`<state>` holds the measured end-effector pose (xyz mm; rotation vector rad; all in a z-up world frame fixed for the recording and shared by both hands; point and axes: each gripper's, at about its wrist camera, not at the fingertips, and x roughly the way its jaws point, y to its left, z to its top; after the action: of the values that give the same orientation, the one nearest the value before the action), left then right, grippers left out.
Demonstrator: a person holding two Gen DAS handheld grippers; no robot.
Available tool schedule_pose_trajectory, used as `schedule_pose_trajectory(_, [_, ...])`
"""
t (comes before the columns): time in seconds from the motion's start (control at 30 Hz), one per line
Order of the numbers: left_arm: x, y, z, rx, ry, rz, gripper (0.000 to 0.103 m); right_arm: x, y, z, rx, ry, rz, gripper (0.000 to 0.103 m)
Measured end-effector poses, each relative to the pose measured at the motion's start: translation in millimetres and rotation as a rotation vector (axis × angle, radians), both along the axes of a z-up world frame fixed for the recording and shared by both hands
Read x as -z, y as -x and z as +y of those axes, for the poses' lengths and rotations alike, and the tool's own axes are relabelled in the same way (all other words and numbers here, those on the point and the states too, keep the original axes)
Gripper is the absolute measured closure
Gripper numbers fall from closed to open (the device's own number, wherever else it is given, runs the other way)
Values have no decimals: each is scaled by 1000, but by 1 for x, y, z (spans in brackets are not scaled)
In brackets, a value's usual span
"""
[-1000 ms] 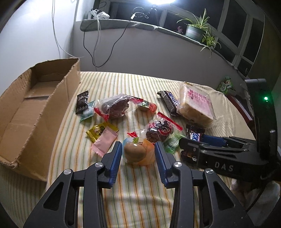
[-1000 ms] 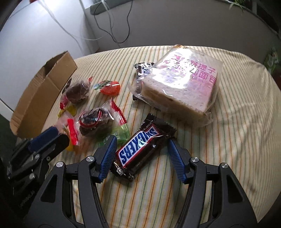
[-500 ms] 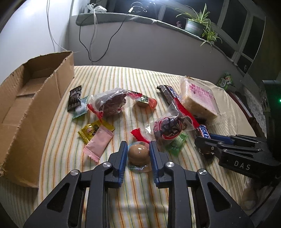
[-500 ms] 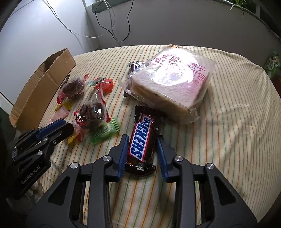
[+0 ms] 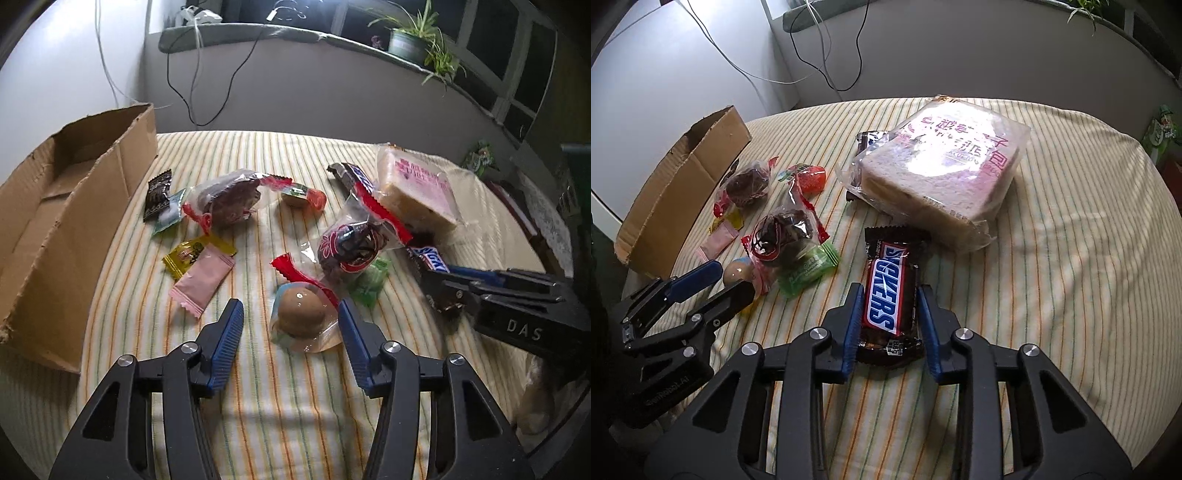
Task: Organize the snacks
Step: 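Grasp the Snickers bar with the right gripper while the left gripper grasps the round egg treat, then carry both snacks into the cardboard box and open both grippers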
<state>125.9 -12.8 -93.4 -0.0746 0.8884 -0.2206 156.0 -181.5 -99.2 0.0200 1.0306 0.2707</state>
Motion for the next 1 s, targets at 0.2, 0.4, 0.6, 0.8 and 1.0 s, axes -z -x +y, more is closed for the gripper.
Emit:
schedule_pose_trajectory(0.2, [1, 1, -3, 10, 16, -10, 75, 0, 2, -3, 1, -7, 0, 72])
schedule_pose_trajectory(0.4, [-8, 11, 2, 12, 41, -37, 75, -4, 8, -7, 2, -15, -9, 73])
schedule_pose_trajectory(0.6, [-22, 19, 11, 6, 62, -73, 75, -17, 15, -7, 8, -29, -33, 73])
schedule_pose_trajectory(0.8, [-42, 23, 30, -16, 83, -120, 75, -43, 22, 11, -37, -30, -89, 73])
schedule_pose_trajectory(1.0, [-55, 24, 60, -69, 81, -151, 75, -61, 16, 49, -118, -35, -127, 73])
